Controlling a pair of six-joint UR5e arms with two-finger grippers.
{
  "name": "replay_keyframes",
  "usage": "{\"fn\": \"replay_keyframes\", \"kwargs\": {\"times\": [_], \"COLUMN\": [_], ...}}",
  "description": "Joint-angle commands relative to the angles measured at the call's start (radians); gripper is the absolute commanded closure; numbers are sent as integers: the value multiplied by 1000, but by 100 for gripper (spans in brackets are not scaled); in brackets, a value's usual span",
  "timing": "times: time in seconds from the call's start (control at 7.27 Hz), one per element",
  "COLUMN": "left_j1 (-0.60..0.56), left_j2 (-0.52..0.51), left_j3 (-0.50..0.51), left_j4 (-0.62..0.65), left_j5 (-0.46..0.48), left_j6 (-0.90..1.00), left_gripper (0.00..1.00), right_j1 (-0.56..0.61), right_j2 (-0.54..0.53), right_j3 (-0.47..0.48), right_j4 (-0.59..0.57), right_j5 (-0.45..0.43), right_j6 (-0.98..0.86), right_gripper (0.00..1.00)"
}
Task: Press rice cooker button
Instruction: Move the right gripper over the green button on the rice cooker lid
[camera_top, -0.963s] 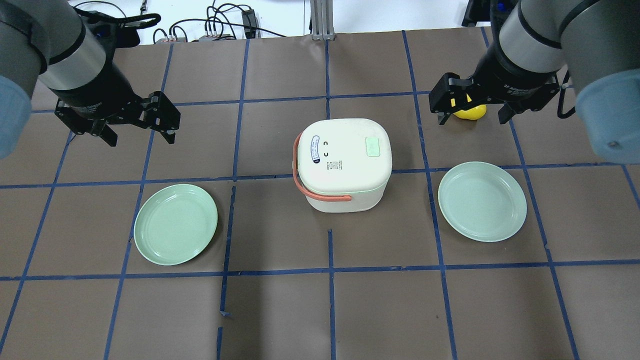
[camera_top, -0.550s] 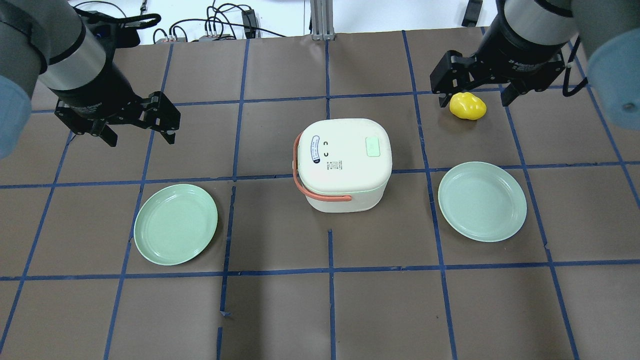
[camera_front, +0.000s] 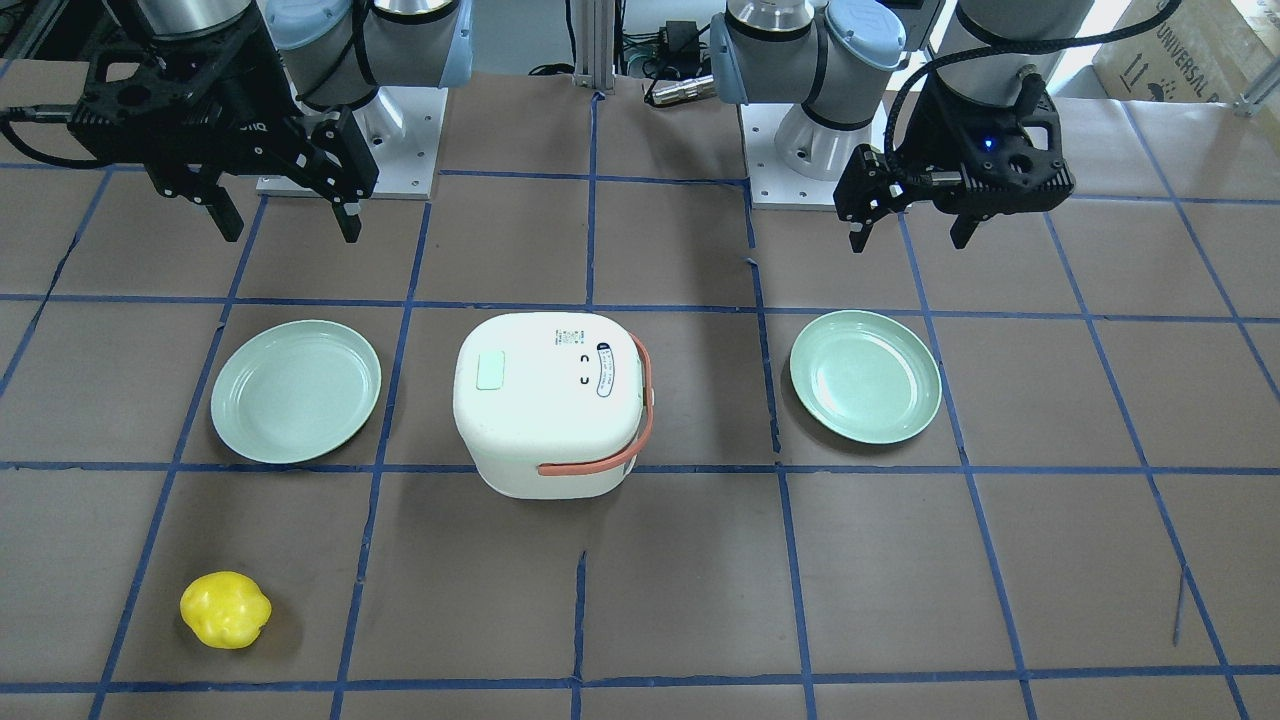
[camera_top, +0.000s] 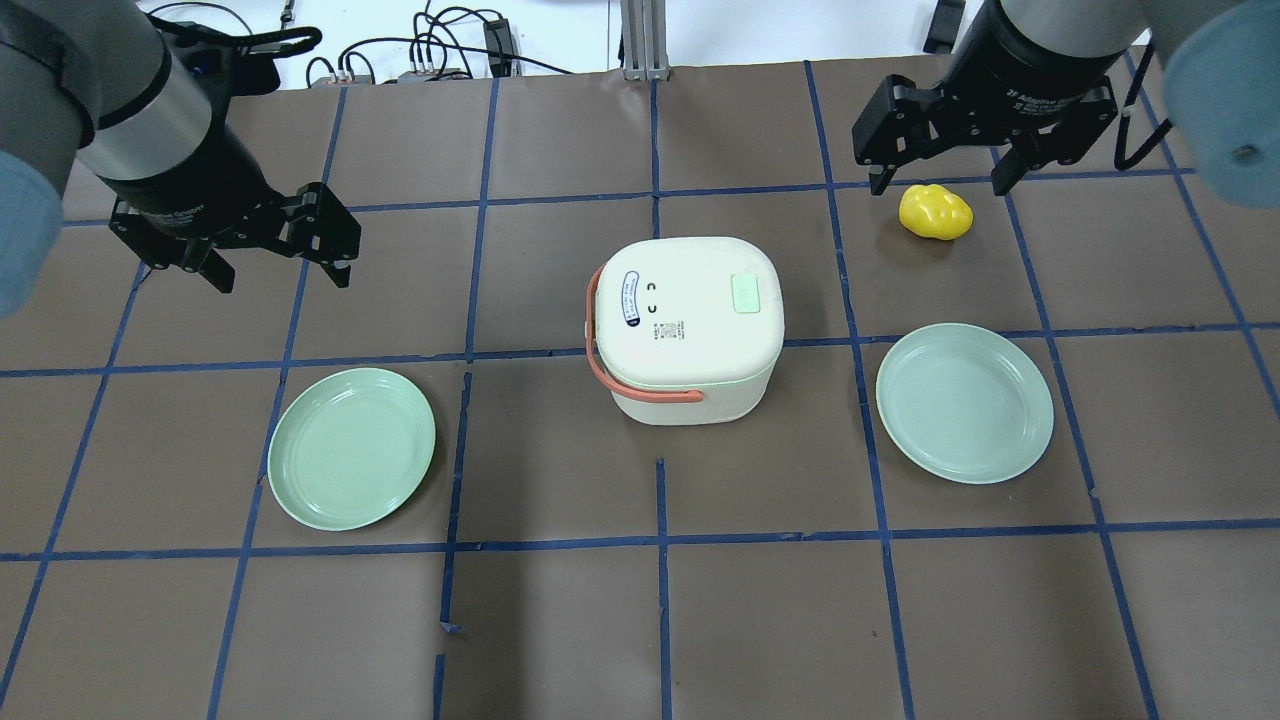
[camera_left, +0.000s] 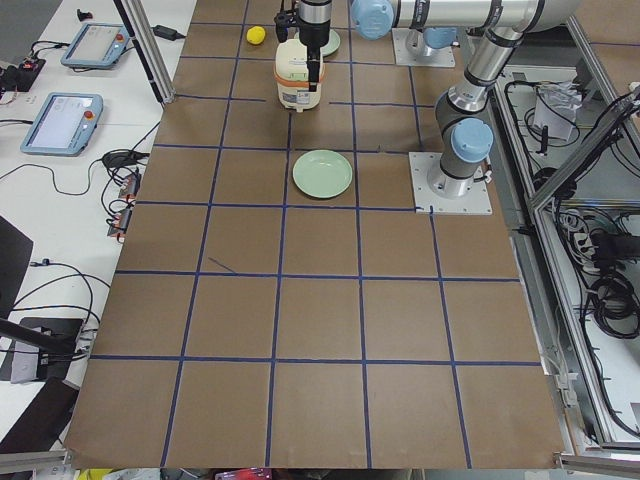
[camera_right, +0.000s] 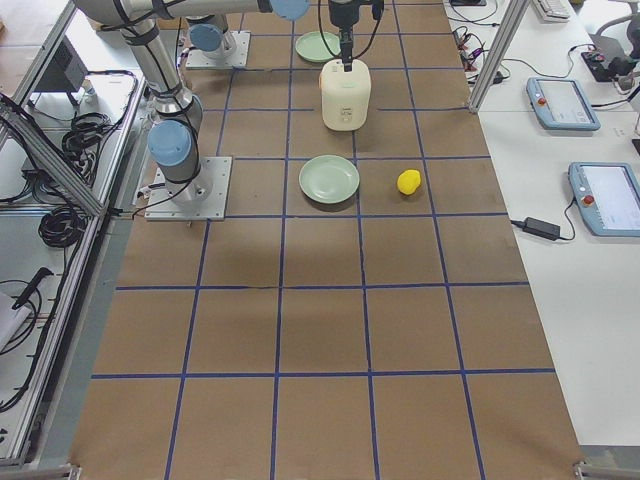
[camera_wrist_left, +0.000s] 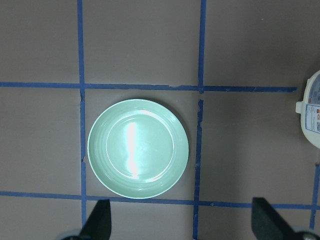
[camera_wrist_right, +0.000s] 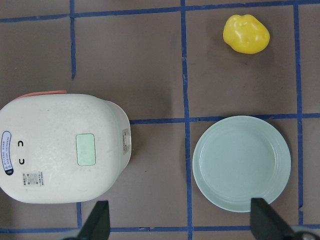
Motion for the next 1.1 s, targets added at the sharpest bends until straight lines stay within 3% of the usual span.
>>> {"fn": "replay_keyframes", "kwargs": {"times": [0.0,0.55,0.83,0.96], "left_j1": [0,0,0,0], "left_j2": [0,0,0,0], "left_j3": [-1,0,0,0], "left_j4": [0,0,0,-1], "left_j5": [0,0,0,0], "left_j6": [0,0,0,0], "left_gripper": [0,0,0,0], "right_j1": [0,-2,-2,-2], "right_j2": [3,5,17,19], "right_j3": [1,41,70,119], "right_j4": [13,45,13,-48], "right_j5": [33,142,252,261], "right_j6": [5,-10,-10,-10], "right_gripper": [97,99,98,98]}}
